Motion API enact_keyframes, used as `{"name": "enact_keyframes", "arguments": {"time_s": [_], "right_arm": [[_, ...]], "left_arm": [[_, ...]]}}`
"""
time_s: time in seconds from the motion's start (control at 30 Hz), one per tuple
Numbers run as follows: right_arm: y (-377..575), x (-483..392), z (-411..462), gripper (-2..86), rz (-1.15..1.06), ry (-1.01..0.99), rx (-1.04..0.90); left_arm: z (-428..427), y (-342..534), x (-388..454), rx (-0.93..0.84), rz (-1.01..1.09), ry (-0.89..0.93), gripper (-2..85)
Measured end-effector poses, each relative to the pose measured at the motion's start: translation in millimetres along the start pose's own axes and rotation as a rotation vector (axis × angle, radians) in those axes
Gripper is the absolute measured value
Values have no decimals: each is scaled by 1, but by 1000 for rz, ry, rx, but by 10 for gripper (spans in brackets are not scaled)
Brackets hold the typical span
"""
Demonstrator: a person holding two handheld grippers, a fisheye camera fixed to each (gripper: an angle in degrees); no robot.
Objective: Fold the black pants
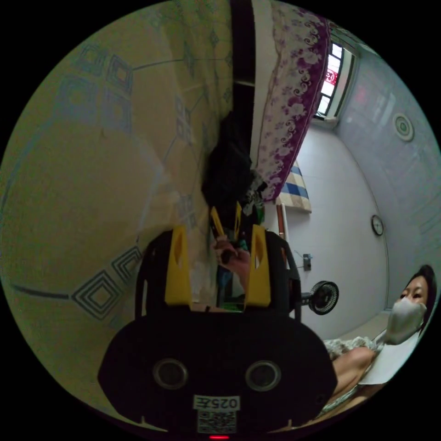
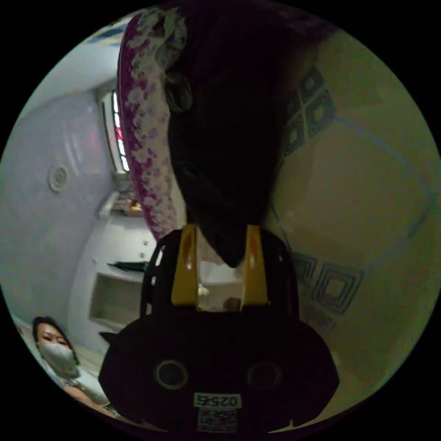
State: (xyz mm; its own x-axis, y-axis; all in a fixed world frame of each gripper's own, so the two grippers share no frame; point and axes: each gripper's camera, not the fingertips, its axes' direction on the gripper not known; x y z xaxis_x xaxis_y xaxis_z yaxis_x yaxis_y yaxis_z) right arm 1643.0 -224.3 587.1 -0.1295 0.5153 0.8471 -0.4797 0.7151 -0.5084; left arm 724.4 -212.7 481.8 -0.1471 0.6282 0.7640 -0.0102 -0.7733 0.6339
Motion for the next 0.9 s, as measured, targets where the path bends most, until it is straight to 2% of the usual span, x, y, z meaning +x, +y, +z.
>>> {"name": "enact_keyframes", "arguments": {"time_s": [0.13, 0.2, 0.3, 0.43, 0.57, 0.63, 0.7, 0.73, 0.8, 0.83, 0.87, 0.9], "right_arm": [[-22, -2, 29, 108, 70, -5, -45], [-31, 7, 32, 43, 214, 39, -54], [-20, 12, 28, 1, 330, 47, 18], [0, 11, 18, -8, 234, 36, 1], [23, 20, -3, -9, 252, -162, -41], [31, 13, -12, -10, 235, -204, -52], [37, 6, -18, -9, 242, -290, -97], [39, 4, -18, -9, 248, -311, -112], [45, -5, -23, -9, 246, -332, -138], [47, -7, -24, -9, 244, -336, -144], [51, -17, -13, -9, 205, -312, -275], [65, -33, 3, -8, 107, -210, -441]], "left_arm": [[-3, -5, 3, -28, 64, -78, 189], [-9, -7, -1, -29, 46, -77, 187], [-23, -2, -5, -4, 40, -62, 180], [-41, 0, -9, 1, 74, -112, 170], [-38, -36, 5, -26, 273, -208, 169], [-22, -57, 5, -102, 288, -227, 168], [8, -72, -3, -240, 269, -200, 141], [15, -73, -3, -258, 287, -182, 130], [33, -69, -8, -301, 300, -86, 41], [36, -68, -10, -319, 275, -70, 31], [36, -62, -16, -343, 217, -12, 15], [33, -52, -24, -384, 181, 156, 4]]}}
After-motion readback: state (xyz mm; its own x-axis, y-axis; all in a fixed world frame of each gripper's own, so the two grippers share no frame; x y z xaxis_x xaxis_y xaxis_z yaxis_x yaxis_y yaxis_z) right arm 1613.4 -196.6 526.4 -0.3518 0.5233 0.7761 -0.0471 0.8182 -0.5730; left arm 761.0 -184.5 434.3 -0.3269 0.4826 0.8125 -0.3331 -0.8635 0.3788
